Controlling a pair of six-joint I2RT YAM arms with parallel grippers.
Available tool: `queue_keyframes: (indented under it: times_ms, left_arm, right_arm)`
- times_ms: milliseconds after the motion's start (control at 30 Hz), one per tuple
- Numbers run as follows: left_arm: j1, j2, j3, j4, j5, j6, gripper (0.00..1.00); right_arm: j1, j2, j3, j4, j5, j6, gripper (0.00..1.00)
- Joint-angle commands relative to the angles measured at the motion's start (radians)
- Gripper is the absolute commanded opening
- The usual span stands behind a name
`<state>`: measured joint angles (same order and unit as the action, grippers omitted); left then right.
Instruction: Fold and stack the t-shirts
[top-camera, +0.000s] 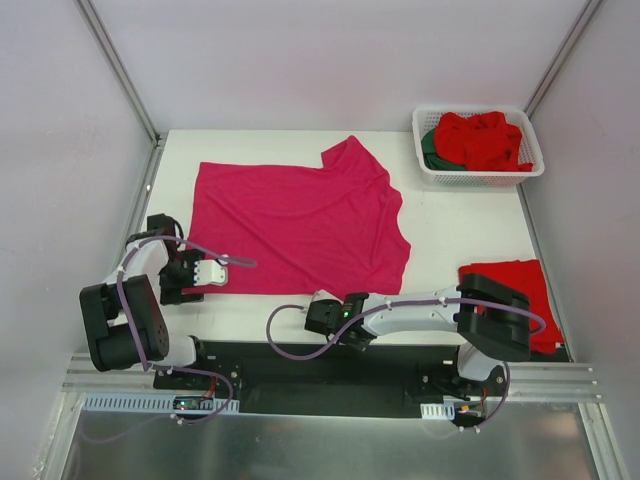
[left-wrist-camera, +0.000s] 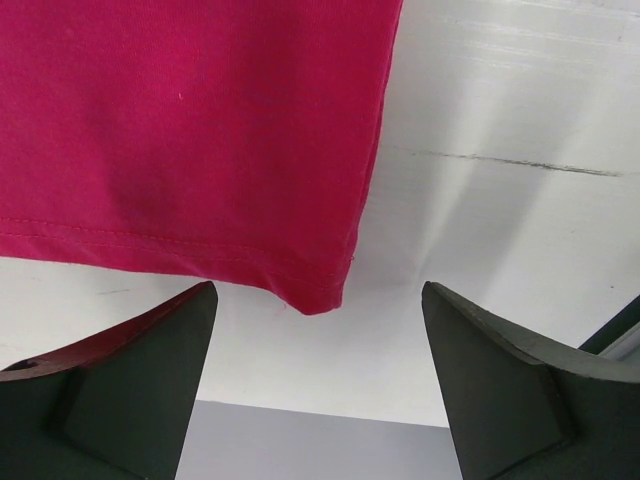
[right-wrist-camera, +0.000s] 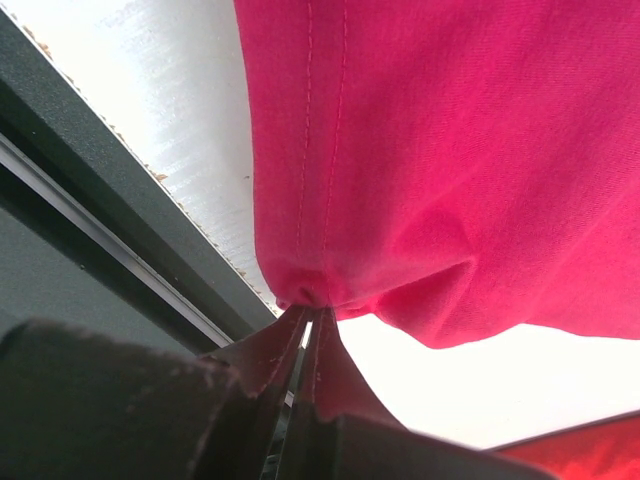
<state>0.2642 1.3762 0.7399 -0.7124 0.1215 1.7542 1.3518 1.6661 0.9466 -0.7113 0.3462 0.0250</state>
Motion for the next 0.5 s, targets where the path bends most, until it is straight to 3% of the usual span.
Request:
queue_keyframes:
  times_ms: [0, 267, 467]
  left_arm:
    - [0.01, 0.017, 0.016, -0.007, 0.0, 0.005, 0.83]
    - [0.01, 0.032, 0.004, 0.013, 0.001, 0.016, 0.64]
    - [0.009, 0.032, -0.002, 0.016, 0.003, 0.021, 0.56]
  right_arm:
    - [-0.005, -0.019, -0.019, -0.016, -0.018, 0.0, 0.02]
    - [-0.01, -0.016, -0.016, -0.016, -0.021, -0.007, 0.02]
    - [-0.013, -0.014, -0.014, -0.019, -0.023, -0.005, 0.02]
